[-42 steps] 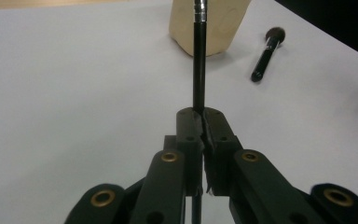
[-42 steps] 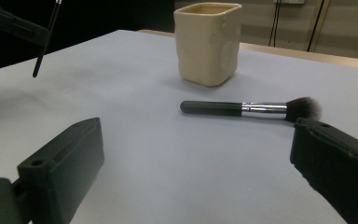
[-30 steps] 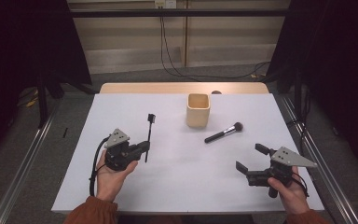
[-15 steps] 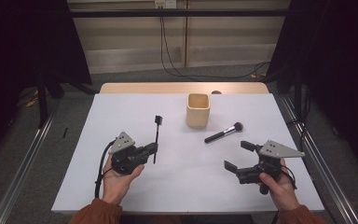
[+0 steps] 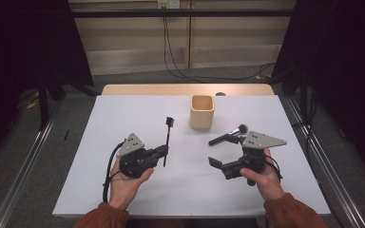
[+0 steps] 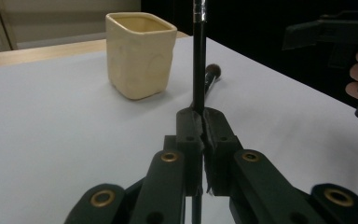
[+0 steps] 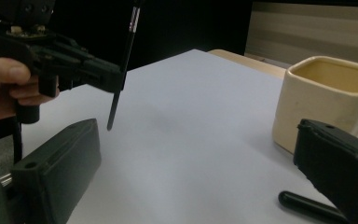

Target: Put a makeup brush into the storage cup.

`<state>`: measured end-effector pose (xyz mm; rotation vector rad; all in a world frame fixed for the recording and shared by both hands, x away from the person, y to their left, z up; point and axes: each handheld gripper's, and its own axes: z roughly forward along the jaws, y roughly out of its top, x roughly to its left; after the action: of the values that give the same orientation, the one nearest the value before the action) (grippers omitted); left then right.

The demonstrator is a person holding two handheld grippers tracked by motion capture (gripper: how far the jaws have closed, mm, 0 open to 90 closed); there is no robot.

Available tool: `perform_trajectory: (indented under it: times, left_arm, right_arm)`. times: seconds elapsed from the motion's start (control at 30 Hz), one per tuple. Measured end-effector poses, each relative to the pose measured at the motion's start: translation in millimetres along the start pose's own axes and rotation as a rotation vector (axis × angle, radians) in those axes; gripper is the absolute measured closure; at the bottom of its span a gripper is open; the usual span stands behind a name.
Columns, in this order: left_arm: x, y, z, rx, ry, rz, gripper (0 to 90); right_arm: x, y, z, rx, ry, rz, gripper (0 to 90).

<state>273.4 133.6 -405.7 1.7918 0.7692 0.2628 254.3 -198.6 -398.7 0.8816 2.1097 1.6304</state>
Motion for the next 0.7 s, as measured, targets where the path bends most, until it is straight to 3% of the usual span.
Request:
perform_trajectory:
  times: [0.1, 0.17, 0.3, 0.5, 0.7]
  left_arm:
    - [-3.8, 2.3, 4.3, 0.002, -0.01, -0.005, 86.1]
    - [-9.2, 6.7, 7.6, 0.017, -0.012, 0.022, 86.1]
    - [-18.7, 15.7, 14.7, 0.013, -0.031, 0.048, 86.1]
    - [-27.8, 15.5, 31.0, 0.018, -0.069, 0.042, 86.1]
    - [-31.1, 12.2, 37.8, 0.014, -0.079, 0.038, 86.1]
  right_arm:
    - [2.2, 6.5, 6.9, -0.01, 0.007, -0.003, 0.7]
    - [4.4, 9.6, 12.8, 0.004, -0.014, -0.015, 0.7]
    - [5.2, 12.9, 20.2, 0.004, 0.008, -0.013, 0.8]
    - [5.3, 21.4, 29.1, -0.018, 0.018, 0.011, 5.5]
    - [6.4, 23.8, 40.4, -0.03, 0.036, 0.033, 10.6]
